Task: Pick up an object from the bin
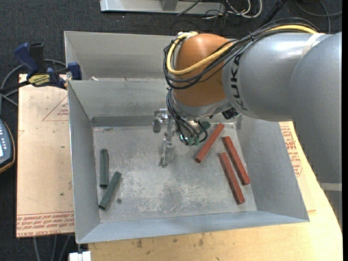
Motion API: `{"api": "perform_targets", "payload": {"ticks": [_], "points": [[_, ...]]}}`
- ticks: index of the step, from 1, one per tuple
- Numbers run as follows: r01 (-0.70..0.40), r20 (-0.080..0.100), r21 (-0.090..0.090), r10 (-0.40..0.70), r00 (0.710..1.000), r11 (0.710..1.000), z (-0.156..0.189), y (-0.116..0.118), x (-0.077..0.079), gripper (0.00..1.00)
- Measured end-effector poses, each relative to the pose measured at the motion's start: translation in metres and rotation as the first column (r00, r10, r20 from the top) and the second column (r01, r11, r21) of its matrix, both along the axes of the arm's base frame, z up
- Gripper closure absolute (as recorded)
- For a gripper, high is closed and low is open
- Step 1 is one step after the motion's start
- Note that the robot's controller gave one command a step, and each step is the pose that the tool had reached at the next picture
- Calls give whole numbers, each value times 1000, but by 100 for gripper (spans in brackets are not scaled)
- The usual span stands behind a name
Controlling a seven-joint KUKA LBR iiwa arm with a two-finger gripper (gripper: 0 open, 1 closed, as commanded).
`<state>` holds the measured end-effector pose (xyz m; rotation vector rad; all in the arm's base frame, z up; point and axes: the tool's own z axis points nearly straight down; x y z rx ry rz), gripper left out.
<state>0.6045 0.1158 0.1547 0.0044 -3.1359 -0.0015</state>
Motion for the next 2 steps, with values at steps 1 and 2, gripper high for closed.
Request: {"api": "perform_targets", "payload": {"ticks": [1, 2], "points": [[-241, 7, 0, 241, 971, 971, -7, 1, 5, 0], [-286, 3, 5, 286, 958, 958, -20, 132, -84, 0]]}}
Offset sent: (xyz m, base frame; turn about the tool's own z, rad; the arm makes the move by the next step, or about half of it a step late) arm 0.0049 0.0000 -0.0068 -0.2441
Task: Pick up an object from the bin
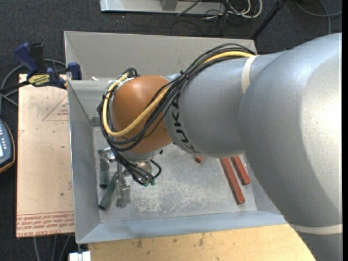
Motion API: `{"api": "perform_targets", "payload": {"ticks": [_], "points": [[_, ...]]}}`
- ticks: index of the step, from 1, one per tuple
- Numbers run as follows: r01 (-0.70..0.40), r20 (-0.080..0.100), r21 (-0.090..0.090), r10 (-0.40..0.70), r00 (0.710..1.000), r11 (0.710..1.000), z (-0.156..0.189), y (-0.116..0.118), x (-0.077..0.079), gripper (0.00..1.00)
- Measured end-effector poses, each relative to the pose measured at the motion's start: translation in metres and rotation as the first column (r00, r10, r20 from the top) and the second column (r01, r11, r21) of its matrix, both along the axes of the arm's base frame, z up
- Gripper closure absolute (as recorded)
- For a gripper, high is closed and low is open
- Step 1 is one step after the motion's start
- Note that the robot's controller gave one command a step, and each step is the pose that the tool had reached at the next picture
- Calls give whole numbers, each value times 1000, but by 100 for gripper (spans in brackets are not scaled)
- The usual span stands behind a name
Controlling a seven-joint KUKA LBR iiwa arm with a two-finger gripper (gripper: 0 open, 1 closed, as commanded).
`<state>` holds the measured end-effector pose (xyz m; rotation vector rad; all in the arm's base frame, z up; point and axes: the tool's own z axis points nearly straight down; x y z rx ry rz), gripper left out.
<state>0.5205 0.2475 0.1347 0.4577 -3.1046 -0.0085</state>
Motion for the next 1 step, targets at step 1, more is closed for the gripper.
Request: {"api": "perform_targets", "payload": {"ticks": [1], "points": [[-129, 9, -1, 129, 992, 992, -65, -2, -2, 0]]}}
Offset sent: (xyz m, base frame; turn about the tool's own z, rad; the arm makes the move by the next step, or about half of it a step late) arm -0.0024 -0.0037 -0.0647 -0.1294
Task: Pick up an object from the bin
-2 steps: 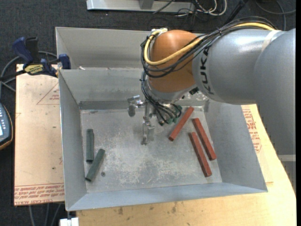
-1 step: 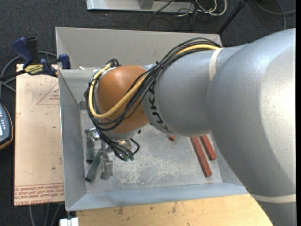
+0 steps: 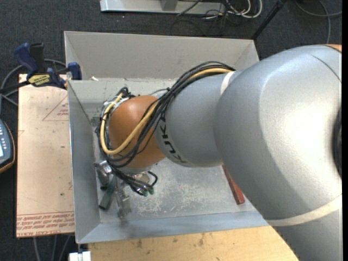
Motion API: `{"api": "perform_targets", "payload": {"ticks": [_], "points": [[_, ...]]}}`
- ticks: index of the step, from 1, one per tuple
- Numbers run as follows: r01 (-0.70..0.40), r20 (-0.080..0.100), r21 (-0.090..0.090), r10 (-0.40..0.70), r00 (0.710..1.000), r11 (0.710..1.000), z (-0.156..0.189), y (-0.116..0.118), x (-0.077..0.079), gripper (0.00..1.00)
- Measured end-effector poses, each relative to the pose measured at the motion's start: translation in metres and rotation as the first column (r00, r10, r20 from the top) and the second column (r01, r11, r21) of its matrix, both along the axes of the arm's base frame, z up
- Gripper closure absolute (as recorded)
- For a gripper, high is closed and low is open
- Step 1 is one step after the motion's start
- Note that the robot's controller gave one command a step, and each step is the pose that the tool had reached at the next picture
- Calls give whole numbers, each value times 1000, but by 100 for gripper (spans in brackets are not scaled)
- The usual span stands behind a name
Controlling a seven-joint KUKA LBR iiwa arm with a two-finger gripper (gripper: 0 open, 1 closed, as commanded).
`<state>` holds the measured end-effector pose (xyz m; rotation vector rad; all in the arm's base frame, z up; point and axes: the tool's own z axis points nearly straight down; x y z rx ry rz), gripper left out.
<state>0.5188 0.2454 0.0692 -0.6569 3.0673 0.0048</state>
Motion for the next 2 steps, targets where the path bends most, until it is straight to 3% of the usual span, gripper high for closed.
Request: {"api": "perform_targets", "payload": {"ticks": [1, 2], "points": [[2, 3, 1, -2, 1000, 1000, 3, 0, 2, 100], [18, 7, 2, -18, 1000, 1000, 148, -2, 8, 100]]}}
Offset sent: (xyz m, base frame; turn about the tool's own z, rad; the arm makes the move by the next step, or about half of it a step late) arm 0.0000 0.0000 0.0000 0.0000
